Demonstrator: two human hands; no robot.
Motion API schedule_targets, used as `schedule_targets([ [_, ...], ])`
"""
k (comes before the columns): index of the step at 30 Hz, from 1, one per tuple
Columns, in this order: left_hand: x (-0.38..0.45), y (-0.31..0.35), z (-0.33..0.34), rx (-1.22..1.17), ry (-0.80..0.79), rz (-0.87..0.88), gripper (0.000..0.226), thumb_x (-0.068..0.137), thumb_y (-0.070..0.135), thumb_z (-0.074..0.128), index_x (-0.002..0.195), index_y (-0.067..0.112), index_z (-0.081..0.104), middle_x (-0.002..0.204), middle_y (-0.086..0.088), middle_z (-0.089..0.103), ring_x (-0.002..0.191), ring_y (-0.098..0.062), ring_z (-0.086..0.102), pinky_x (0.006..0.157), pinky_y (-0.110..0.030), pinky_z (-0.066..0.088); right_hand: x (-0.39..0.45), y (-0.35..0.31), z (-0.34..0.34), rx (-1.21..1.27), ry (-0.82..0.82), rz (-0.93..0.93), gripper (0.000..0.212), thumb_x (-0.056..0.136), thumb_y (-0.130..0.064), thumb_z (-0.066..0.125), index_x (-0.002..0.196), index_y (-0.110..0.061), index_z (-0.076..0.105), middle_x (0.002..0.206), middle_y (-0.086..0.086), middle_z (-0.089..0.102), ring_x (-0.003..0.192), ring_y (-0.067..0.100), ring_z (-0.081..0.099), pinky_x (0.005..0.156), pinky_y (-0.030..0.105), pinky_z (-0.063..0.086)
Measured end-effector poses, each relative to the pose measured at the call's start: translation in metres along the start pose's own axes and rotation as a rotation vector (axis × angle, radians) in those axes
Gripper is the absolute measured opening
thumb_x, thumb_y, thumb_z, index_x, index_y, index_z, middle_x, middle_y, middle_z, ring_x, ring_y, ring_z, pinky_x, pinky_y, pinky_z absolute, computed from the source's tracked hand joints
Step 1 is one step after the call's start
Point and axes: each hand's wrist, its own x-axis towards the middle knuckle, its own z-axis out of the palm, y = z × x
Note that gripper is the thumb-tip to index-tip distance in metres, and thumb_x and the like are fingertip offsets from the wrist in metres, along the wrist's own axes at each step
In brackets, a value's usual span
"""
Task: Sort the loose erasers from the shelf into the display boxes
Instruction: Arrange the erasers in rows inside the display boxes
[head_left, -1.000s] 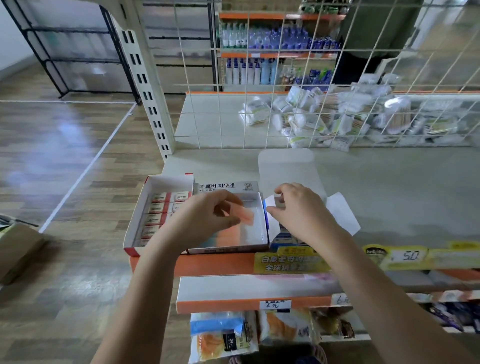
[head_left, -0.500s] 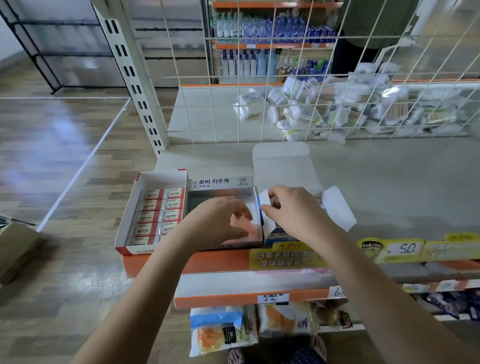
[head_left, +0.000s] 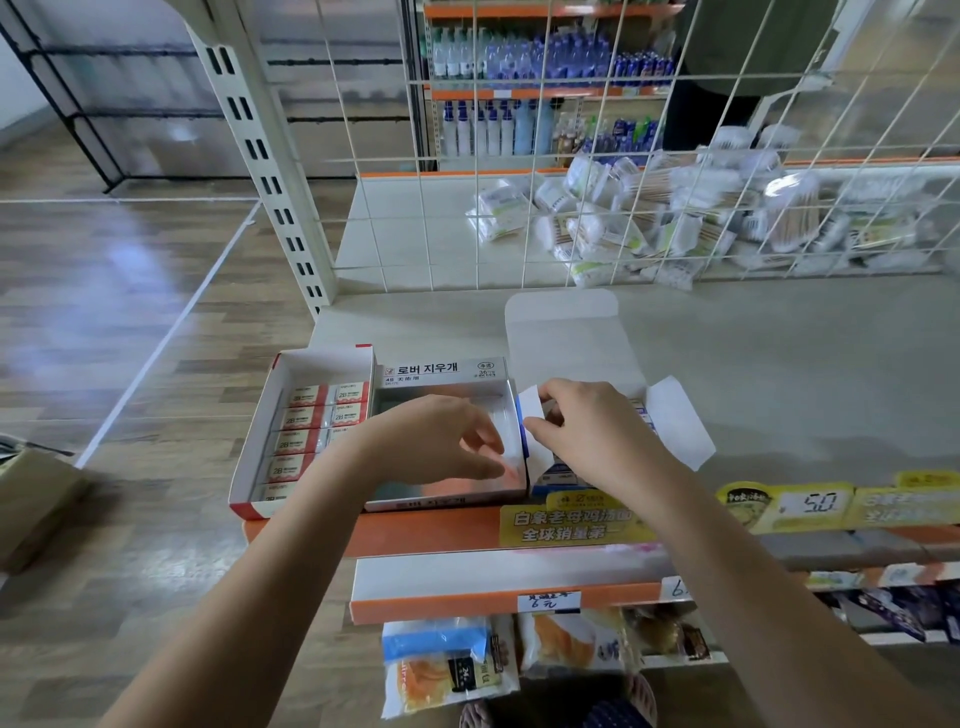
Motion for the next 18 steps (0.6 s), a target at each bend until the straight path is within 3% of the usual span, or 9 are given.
schedule_targets([
  [6, 0.004, -0.002, 0.001, -0.054, -0.045, -0.007, 0.025, 0.09, 0.037, 0.056, 0.108, 0.024, 0.068, 0.106, 0.011, 0.066, 0.093, -0.002, 0.06, 0.075, -0.008, 0.041, 0.001, 0.0, 0.002, -0.039, 0.017, -0.018, 0.025, 0.093, -0.028, 0.053, 0.106, -0.008, 0.059, 0.095, 0.007, 0.067, 0.084, 0.021, 0.062, 0.074, 0.03, 0.05],
  [14, 0.018, -0.007, 0.004, -0.017, -0.062, -0.045, 0.023, 0.086, 0.037, 0.06, 0.1, 0.024, 0.074, 0.097, 0.009, 0.072, 0.088, -0.008, 0.064, 0.086, -0.034, 0.05, 0.001, -0.001, 0.002, -0.042, 0.015, -0.011, 0.027, 0.093, -0.027, 0.052, 0.109, -0.007, 0.058, 0.099, 0.008, 0.067, 0.087, 0.023, 0.062, 0.079, 0.033, 0.051],
  [18, 0.022, -0.007, 0.002, 0.017, -0.073, -0.047, 0.021, 0.084, 0.036, 0.063, 0.098, 0.024, 0.074, 0.096, 0.008, 0.071, 0.088, -0.008, 0.062, 0.086, -0.036, 0.049, 0.001, -0.001, 0.002, -0.044, 0.02, -0.013, 0.028, 0.093, -0.028, 0.052, 0.111, -0.007, 0.058, 0.1, 0.008, 0.067, 0.088, 0.023, 0.062, 0.079, 0.034, 0.051],
])
